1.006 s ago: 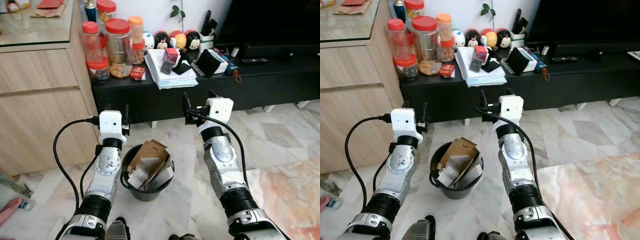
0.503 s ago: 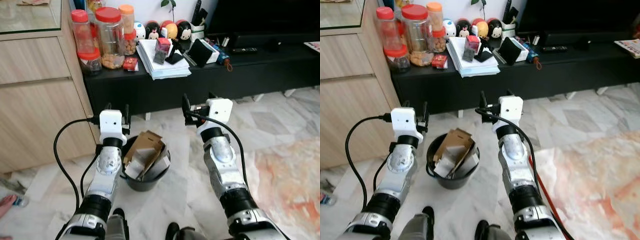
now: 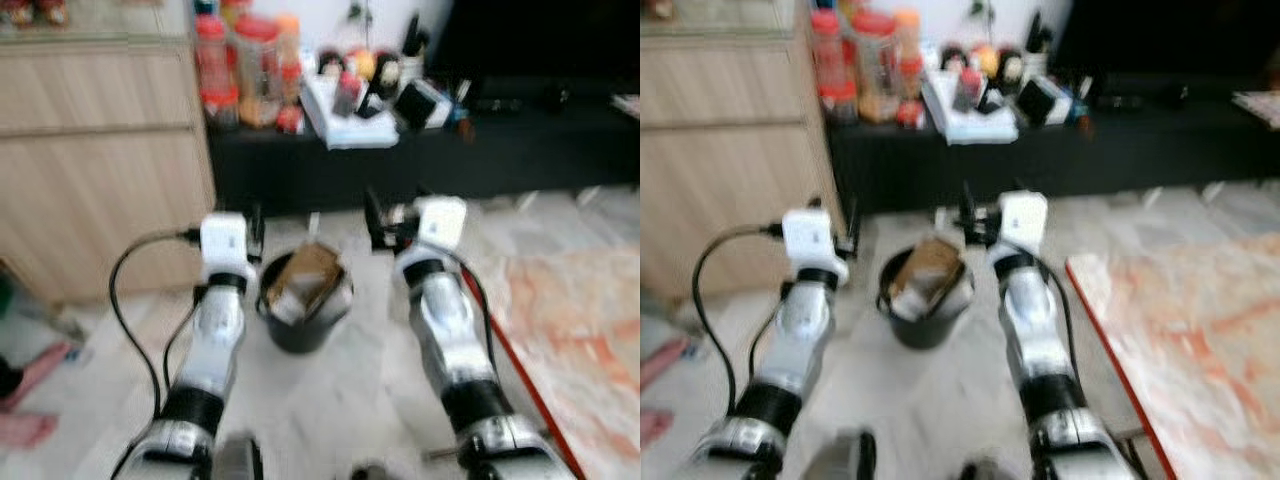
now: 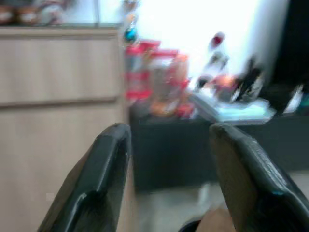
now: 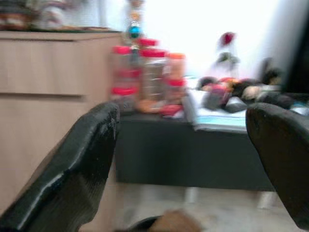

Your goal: Picking trash to rubbish bin

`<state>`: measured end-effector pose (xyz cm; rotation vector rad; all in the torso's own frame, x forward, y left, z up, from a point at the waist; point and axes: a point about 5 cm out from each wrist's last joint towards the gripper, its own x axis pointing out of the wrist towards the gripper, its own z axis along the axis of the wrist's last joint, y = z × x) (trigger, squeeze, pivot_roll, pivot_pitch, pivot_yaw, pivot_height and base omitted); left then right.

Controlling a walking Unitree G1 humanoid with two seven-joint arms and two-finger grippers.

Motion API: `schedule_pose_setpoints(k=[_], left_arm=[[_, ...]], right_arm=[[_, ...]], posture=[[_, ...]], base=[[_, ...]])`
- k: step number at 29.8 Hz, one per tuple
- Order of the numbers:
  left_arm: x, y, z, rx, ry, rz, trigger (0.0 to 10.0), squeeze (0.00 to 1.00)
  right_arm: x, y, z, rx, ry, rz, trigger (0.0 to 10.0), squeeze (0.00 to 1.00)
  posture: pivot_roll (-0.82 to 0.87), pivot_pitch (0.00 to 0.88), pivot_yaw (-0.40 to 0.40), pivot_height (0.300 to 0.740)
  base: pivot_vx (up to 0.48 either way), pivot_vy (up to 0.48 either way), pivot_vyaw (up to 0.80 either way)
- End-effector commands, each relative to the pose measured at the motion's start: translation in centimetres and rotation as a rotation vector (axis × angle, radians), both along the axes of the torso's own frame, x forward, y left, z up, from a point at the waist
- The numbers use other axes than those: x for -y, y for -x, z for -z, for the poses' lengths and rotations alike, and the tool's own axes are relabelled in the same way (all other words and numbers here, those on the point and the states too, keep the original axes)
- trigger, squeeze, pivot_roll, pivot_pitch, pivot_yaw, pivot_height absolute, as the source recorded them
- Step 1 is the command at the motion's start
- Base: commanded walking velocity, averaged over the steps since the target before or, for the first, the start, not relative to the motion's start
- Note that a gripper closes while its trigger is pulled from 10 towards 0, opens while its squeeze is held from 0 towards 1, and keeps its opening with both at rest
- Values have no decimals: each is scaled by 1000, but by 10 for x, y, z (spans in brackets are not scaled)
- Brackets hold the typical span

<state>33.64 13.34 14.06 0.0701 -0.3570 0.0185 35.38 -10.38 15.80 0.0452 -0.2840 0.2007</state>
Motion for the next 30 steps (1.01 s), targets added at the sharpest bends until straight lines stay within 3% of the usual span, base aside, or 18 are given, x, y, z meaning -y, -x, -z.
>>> schedule_pose_setpoints(k=[1, 26, 30], left_arm=[[7, -2, -5, 16, 12, 19, 10000, 0], [10, -4, -6, 8, 24, 34, 10000, 0], [12, -5, -1, -24, 18, 59, 10000, 0]], right_arm=[[8, 1, 3, -9, 6, 20, 10000, 0], [14, 0, 4, -13, 16, 35, 10000, 0], [17, 0, 6, -19, 18, 45, 10000, 0]], posture=[[150, 150, -113, 740], [136, 164, -117, 740], [135, 165, -118, 740]], base=[[-262, 0, 0], [-262, 0, 0], [0, 0, 0]])
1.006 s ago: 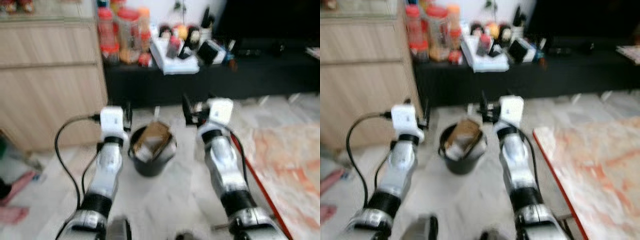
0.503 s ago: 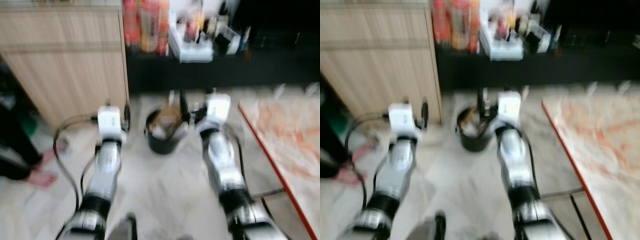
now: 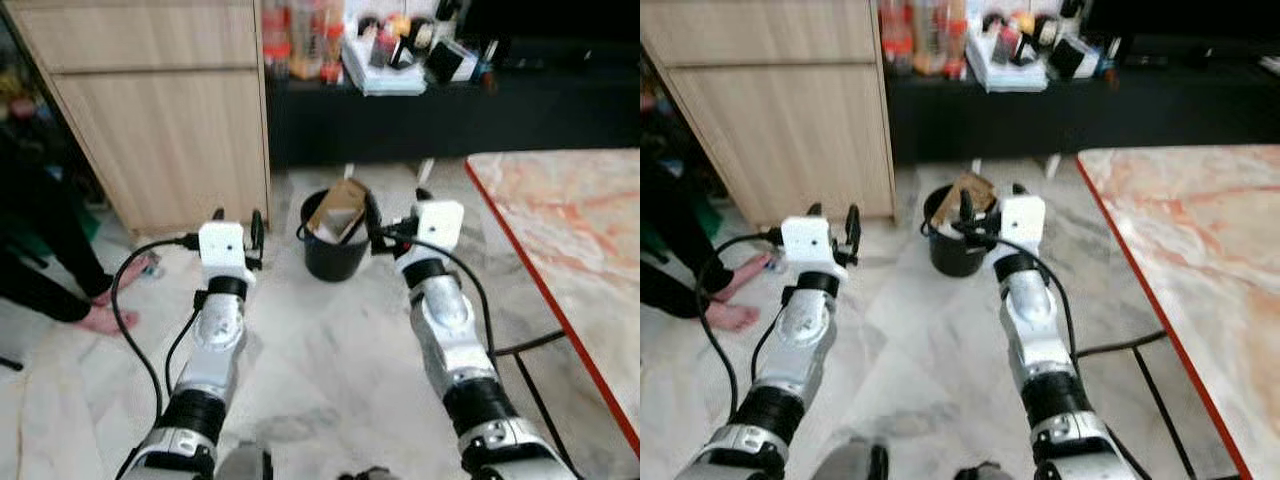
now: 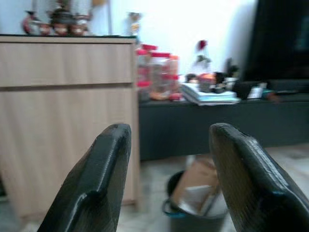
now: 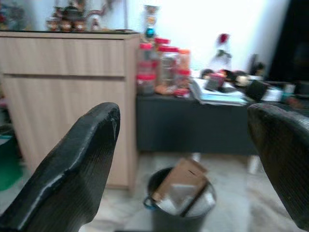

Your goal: Picking trash to rubbish bin

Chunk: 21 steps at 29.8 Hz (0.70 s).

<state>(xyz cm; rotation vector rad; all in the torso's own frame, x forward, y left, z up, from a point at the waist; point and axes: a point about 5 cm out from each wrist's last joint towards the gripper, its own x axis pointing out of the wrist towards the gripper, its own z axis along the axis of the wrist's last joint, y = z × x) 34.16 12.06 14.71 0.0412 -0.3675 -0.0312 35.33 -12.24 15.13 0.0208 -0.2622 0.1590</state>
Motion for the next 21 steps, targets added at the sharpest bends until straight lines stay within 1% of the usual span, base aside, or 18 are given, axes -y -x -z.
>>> schedule_pose_setpoints(k=[1, 4, 6, 7, 8, 9, 11, 12, 14, 15, 16, 17, 19, 21], left_arm=[[-1, -1, 7, -44, -5, 20, 10000, 0], [-3, -3, 18, -104, -40, 78, 10000, 0], [-5, -4, 22, -130, -54, 89, 10000, 0], [-8, -4, 30, -171, -86, 107, 10000, 0], [-8, -4, 30, -171, -86, 107, 10000, 0], [-12, -3, 40, -226, -110, 125, 10000, 0], [-14, -2, 49, -277, -144, 140, 10000, 0], [-16, -1, 53, -294, -149, 146, 10000, 0], [-20, 2, 62, -340, -117, 163, 10000, 0], [-25, 6, 74, -401, -117, 169, 10000, 0], [-27, 8, 79, -428, -122, 170, 10000, 0], [-27, 8, 79, -428, -122, 170, 10000, 0], [-34, 16, 98, -535, -138, 158, 10000, 0], [-39, 23, 113, -618, -164, 137, 10000, 0]], right_arm=[[0, 0, 1, -4, 3, 5, 10000, 0], [8, 2, 11, -37, 18, 25, 10000, 0], [11, 4, 15, -49, 21, 30, 10000, 0], [16, 5, 23, -78, 33, 40, 10000, 0], [16, 5, 23, -78, 33, 40, 10000, 0], [21, 8, 31, -110, 42, 51, 10000, 0], [26, 10, 39, -137, 52, 61, 10000, 0], [29, 11, 43, -152, 54, 69, 10000, 0], [35, 14, 52, -192, 52, 77, 10000, 0], [42, 19, 66, -250, 70, 86, 10000, 0], [45, 22, 74, -284, 80, 86, 10000, 0], [45, 22, 74, -284, 80, 86, 10000, 0], [55, 34, 99, -391, 92, 110, 10000, 0], [60, 43, 116, -471, 99, 123, 10000, 0]], posture=[[131, 166, -117, 740], [129, 165, -117, 740], [128, 165, -117, 740], [127, 166, -115, 740], [127, 166, -115, 740], [124, 168, -114, 740], [125, 168, -113, 740], [123, 167, -113, 740], [120, 168, -112, 740], [112, 166, -112, 740], [112, 167, -113, 740], [112, 167, -113, 740], [113, 166, -116, 740], [109, 161, -117, 740]], base=[[0, 0, 0], [0, 0, 0], [0, 0, 0], [0, 0, 0], [0, 0, 0], [0, 0, 0], [0, 0, 0], [0, 0, 0], [0, 0, 0], [0, 0, 0], [0, 0, 0], [0, 0, 0], [0, 0, 0], [0, 0, 0]])
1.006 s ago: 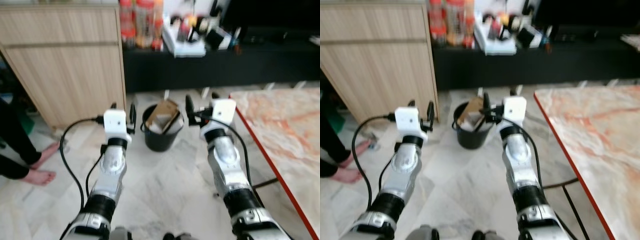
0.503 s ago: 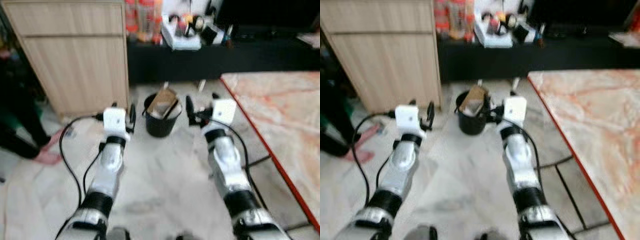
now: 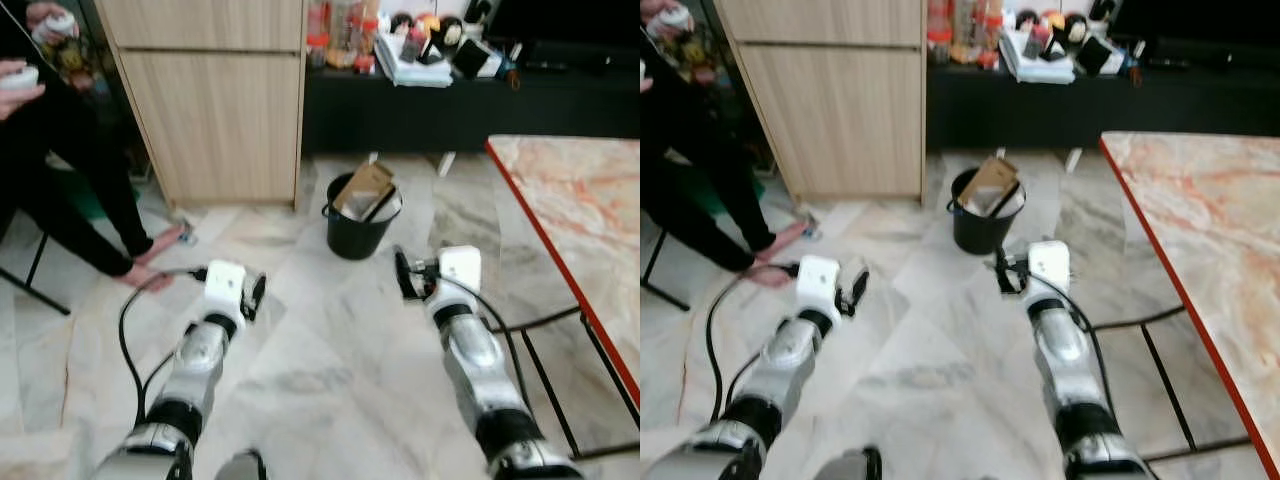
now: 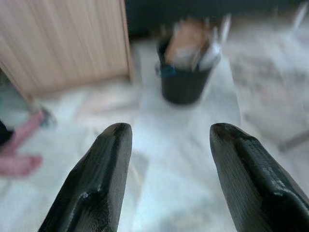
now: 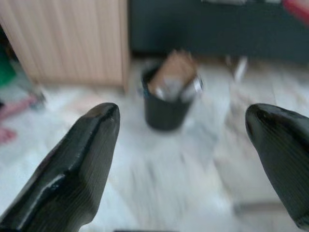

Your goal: Picking trash to rubbish bin

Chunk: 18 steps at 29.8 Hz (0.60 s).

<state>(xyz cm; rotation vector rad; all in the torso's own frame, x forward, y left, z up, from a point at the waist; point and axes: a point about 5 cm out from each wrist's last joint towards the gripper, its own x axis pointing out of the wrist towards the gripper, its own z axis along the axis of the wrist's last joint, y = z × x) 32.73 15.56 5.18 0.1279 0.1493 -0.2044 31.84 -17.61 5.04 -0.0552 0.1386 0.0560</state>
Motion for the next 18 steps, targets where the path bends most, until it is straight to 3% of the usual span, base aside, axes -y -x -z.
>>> schedule_pose_setpoints(k=[1, 4, 6, 7, 8, 10, 13, 16, 18], left_arm=[[-6, 12, 22, -126, -60, -6, 10000, 0], [-9, 20, 34, -181, -89, -3, 10000, 0], [-9, 20, 35, -186, -91, -1, 10000, 0], [-13, 28, 45, -241, -108, -15, 10000, 0], [-22, 43, 62, -340, -141, -48, 10000, 0], [-33, 59, 77, -435, -162, -107, 10000, 0], [-44, 74, 89, -518, -132, -195, 10000, 0], [-55, 101, 107, -634, -133, -267, 10000, 0], [-56, 106, 110, -651, -132, -270, 10000, 0]], right_arm=[[8, 12, 21, -102, 7, 20, 10000, 0], [12, 24, 40, -206, 3, 31, 10000, 0], [12, 26, 42, -216, 3, 31, 10000, 0], [14, 38, 56, -292, 7, 33, 10000, 0], [18, 62, 80, -426, 10, 46, 10000, 0], [22, 87, 100, -542, 14, 68, 10000, 0], [24, 105, 113, -618, -2, 106, 10000, 0], [25, 133, 129, -719, -11, 154, 10000, 0], [24, 140, 132, -739, -16, 157, 10000, 0]], posture=[[109, 161, -117, 740], [105, 157, -116, 740], [105, 157, -116, 740], [106, 150, -115, 740], [106, 145, -113, 740], [104, 139, -110, 740], [109, 126, -107, 740], [107, 118, -103, 740], [103, 115, -99, 740]], base=[[0, 0, 0], [0, 0, 0], [0, 0, 0], [0, 0, 0], [0, 0, 0], [0, 0, 0], [0, 0, 0], [0, 0, 0], [0, 0, 0]])
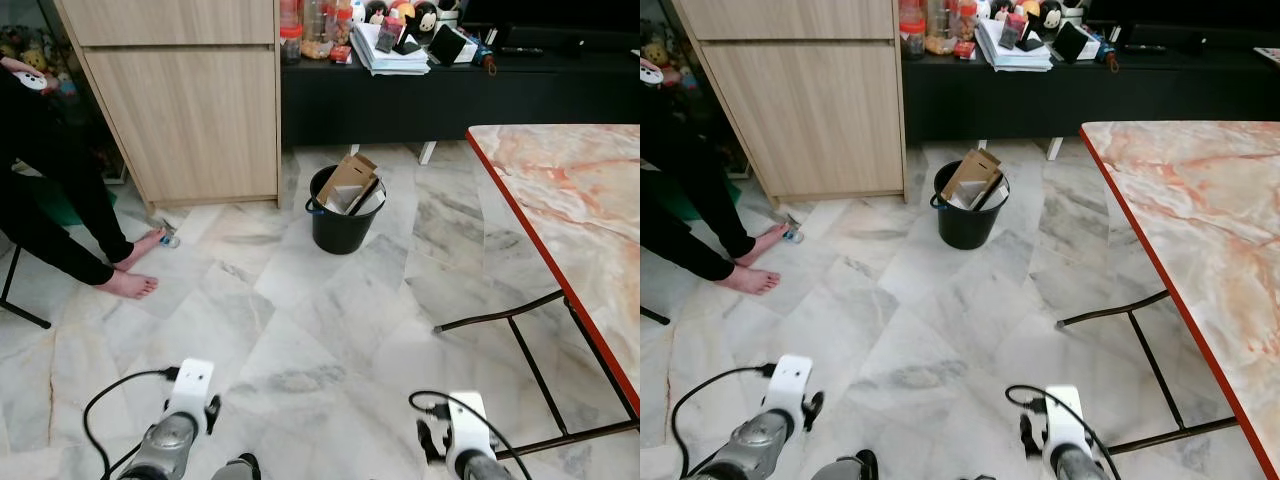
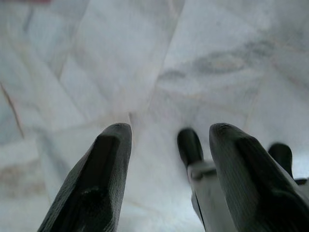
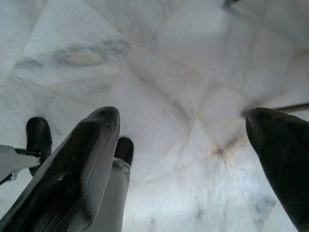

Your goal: Picking trash to rubbish bin

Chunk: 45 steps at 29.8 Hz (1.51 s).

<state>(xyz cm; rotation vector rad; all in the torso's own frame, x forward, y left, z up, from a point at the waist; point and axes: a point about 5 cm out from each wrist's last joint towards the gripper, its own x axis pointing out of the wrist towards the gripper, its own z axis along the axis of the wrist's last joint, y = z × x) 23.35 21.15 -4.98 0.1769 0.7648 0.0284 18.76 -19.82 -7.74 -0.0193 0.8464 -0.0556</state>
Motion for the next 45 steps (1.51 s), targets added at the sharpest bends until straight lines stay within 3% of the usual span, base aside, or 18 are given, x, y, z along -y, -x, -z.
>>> schedule_pose_setpoints(k=[1, 7, 13, 24, 45], left_arm=[[-1, 16, 11, -61, 3, -18, 10000, 0], [-3, 18, 11, -65, 0, -21, 10000, 0], [-4, 16, 10, -60, 0, -23, 10000, 0], [-2, 13, 8, -44, 7, -19, 10000, 0], [-2, 15, 9, -47, 12, -23, 10000, 0]], right_arm=[[0, 15, 7, -44, -12, 37, 10000, 0], [2, 23, 11, -70, -12, 65, 10000, 0], [3, 17, 8, -46, -17, 89, 10000, 0], [-6, 11, 7, -43, -25, 64, 10000, 0], [-2, 19, 10, -64, -25, 125, 10000, 0]], posture=[[104, 112, -97, 740], [100, 98, -91, 740], [100, 85, -88, 740], [106, 77, -84, 740], [108, 140, -75, 740]], base=[[0, 0, 0], [0, 0, 0], [0, 0, 0], [0, 0, -784], [0, 0, -769]])
